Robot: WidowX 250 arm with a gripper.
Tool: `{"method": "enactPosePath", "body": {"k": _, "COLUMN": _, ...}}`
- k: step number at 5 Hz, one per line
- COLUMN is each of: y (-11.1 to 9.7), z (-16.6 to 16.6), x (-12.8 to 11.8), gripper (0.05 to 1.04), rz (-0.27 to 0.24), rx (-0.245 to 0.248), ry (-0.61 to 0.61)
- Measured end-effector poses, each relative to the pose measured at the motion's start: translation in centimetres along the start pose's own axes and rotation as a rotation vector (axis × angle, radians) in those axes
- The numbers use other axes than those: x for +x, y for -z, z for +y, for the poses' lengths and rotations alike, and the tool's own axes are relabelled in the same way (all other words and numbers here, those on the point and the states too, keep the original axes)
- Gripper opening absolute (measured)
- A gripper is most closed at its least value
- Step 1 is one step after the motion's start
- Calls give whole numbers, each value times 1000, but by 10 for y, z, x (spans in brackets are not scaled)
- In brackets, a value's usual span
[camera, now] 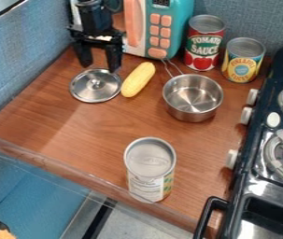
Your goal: Put the lid on top of the silver pot
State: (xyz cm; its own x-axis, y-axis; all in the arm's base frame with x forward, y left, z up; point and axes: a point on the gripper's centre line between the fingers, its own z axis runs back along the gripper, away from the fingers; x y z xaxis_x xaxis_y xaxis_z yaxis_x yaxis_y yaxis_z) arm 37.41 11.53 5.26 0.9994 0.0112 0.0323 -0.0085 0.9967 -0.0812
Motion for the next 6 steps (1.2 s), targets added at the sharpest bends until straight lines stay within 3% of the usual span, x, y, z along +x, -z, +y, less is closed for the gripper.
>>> {"method": "enactPosePath", "body": {"k": 2, "y": 26, "z": 15, "x": 15, "gripper": 1001, "rz": -44, "rx": 79, "ry": -36}}
{"method": "enactPosePath", "body": {"k": 4, "y": 48, "z": 27, "x": 22, "gripper": 1001, "rz": 1, "rx": 102, "ry": -59}}
{"method": "enactPosePath", "body": {"k": 6, "y": 53, "z": 28, "x": 18, "gripper": 942, "rz": 19, "rx": 112, "ry": -43}}
